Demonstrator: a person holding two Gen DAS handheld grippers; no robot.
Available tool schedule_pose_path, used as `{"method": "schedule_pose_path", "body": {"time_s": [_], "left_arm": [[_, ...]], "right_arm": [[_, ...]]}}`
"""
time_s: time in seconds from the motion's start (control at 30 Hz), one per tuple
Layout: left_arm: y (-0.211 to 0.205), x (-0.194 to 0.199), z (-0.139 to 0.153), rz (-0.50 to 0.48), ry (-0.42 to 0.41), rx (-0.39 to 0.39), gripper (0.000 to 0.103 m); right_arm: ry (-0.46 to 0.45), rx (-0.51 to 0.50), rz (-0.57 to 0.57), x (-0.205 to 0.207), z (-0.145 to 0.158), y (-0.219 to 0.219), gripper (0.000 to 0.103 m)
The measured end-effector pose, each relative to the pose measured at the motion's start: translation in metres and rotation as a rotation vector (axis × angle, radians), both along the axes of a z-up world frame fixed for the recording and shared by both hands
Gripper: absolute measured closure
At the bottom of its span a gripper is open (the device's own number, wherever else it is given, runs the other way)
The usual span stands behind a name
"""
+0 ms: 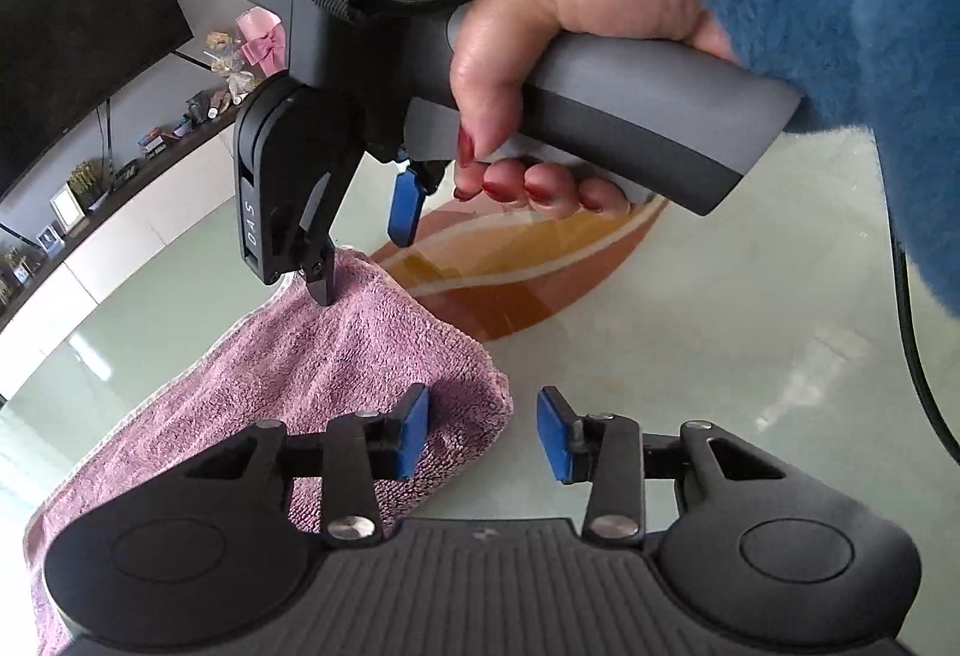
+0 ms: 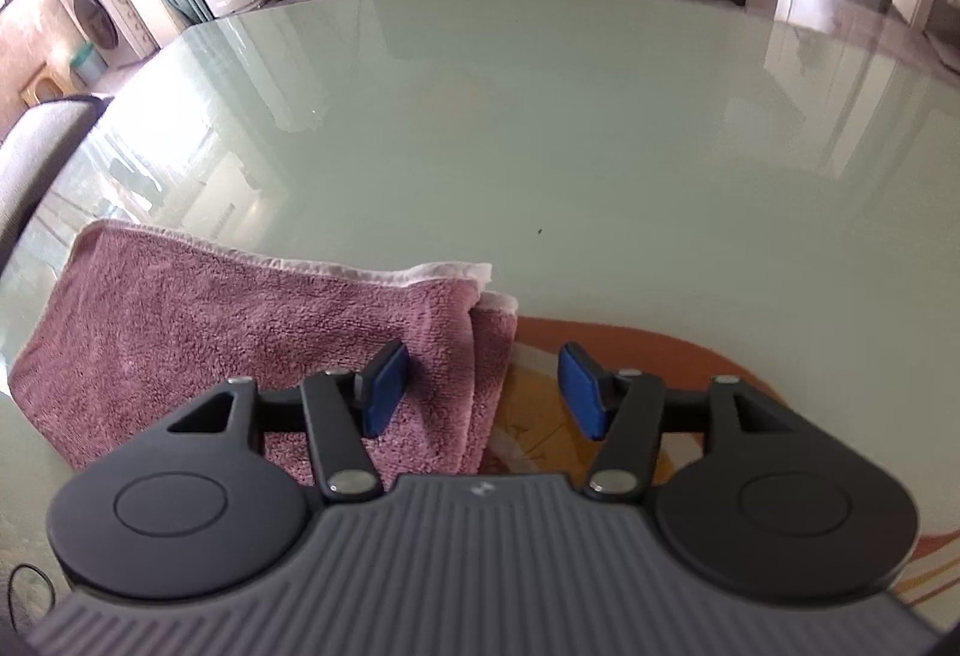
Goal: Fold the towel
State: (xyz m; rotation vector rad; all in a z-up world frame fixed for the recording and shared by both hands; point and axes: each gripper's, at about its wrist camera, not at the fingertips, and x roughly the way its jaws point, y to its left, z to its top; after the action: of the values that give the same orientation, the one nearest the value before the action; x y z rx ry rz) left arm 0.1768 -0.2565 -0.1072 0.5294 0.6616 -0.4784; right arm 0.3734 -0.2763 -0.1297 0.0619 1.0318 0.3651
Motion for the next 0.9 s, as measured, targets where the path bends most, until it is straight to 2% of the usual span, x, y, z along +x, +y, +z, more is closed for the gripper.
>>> {"method": "schedule_pose_path", "body": {"time_s": [0.13,0.27,0.33,0.6,0.8,0.9], "left_arm": [[0.0,0.0,0.0,0.035,-0.005,0.001,0.074],[0.003,-0.004,0.004,0.051,-0.001,-0.004,0.08],[0.006,-0.005,0.009,0.052,0.027,-0.031,0.084],[0.019,-0.013,0.025,0.048,0.153,-0.149,0.088],[0.017,-0.041,0.034,0.012,0.274,-0.263,0.088],[0.008,-0.061,0.038,-0.028,0.288,-0.279,0.088]], "right_arm": [[0.014,0.043,0.0,0.002,0.001,0.0,0.075],[0.017,0.053,-0.006,0.0,0.004,0.003,0.082],[0.01,0.05,-0.01,-0.001,0.007,0.004,0.088],[-0.005,-0.013,-0.007,-0.03,0.018,-0.008,0.09],[0.007,-0.083,-0.026,-0.082,0.028,-0.042,0.09],[0.015,-0.109,-0.048,-0.11,0.032,-0.061,0.09]]}}
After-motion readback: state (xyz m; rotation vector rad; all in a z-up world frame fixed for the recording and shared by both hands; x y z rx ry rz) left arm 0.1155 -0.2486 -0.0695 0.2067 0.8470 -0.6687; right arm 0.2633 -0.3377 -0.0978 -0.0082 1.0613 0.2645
